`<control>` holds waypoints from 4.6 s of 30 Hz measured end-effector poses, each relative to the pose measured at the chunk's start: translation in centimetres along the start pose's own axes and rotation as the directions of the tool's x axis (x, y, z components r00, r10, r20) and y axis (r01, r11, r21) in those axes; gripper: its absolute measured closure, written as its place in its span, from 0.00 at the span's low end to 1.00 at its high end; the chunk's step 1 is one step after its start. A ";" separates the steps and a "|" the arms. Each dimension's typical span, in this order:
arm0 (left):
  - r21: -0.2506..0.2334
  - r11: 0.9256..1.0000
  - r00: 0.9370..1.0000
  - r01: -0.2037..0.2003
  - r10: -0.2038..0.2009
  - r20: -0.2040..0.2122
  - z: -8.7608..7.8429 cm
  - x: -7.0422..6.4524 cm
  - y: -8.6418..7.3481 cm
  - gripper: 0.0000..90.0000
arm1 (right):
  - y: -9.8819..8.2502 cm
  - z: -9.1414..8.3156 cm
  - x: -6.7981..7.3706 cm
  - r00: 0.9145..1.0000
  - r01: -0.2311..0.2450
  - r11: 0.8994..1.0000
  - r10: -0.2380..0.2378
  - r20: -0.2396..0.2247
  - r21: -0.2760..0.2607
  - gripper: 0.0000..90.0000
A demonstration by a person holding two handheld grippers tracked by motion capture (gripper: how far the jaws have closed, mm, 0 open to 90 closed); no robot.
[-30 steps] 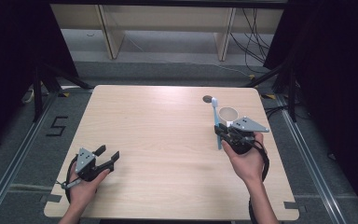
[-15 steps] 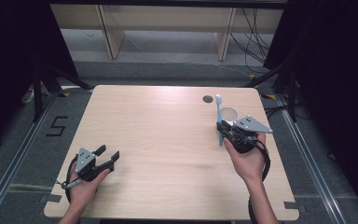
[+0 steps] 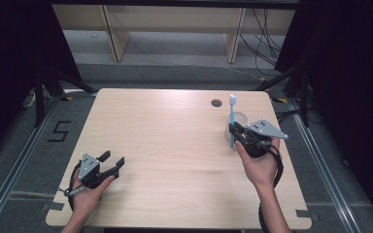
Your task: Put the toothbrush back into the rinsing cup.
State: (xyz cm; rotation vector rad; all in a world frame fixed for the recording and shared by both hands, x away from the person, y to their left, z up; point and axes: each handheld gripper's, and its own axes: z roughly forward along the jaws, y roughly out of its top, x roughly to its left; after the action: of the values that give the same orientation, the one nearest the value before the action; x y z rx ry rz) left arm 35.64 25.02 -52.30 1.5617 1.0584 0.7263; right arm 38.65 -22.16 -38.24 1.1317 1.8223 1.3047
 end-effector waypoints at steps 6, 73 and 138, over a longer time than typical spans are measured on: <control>-0.012 1.000 1.000 -0.001 0.001 0.001 0.1 0.0 0.0 0.38 | 0.1 0.0 -0.2 1.000 -0.013 1.000 0.013 0.015 -0.026 0.88; -0.009 1.000 1.000 -0.007 0.007 0.006 0.2 -0.1 0.0 0.39 | 1.3 0.7 -3.6 0.987 -0.060 0.981 0.085 0.134 -0.183 0.88; 0.000 1.000 1.000 -0.008 0.008 0.001 0.2 -0.1 0.1 0.39 | -2.3 3.2 -3.8 0.975 -0.071 0.975 0.112 0.194 -0.210 0.88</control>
State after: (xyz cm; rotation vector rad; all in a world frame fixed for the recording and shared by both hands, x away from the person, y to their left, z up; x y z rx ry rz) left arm 35.73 24.82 -52.27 1.5671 1.0516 0.7314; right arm 42.40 -24.62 -41.46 1.2018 1.4687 1.3387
